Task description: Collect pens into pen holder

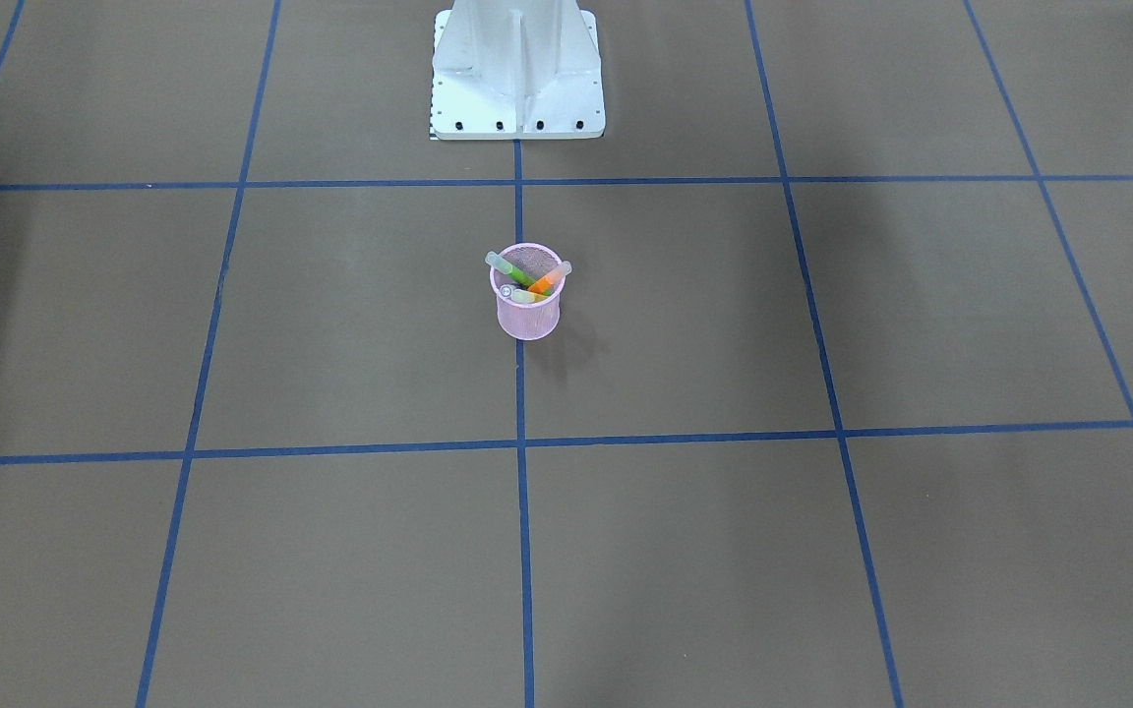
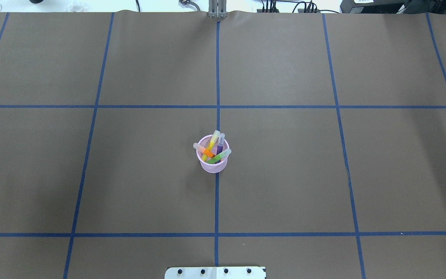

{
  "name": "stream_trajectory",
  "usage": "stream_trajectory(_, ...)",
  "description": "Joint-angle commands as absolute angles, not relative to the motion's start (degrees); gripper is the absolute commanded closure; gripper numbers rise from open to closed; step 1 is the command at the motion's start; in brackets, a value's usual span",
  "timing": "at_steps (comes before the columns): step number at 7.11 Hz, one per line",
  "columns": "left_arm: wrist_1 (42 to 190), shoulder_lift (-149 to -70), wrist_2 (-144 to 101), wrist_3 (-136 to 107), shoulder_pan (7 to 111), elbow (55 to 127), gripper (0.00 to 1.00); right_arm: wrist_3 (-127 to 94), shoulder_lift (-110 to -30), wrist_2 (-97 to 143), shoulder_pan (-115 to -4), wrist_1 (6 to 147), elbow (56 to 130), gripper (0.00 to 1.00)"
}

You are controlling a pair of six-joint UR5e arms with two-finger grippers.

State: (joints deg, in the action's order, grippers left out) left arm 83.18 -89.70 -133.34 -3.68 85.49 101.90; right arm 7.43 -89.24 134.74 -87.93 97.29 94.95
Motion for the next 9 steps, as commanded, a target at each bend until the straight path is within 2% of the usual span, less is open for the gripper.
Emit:
stream_trajectory(1, 82.79, -89.04, -137.52, -3.96, 87.10, 100.64, 0.01, 7.47, -89.38, 136.41, -88.07, 97.83, 94.92, 0.01)
stream_trajectory(2, 83.23, -87.03, -138.42, -3.96, 87.10, 101.07, 0.01, 7.30, -89.56, 136.32, -88.07, 97.65, 95.01, 0.01)
stream_trajectory(9, 83.23, -87.27, -138.34, -4.22, 87.19, 99.49, 0.00, 6.94, -90.09, 136.14, -87.98, 97.56, 93.79, 0.01)
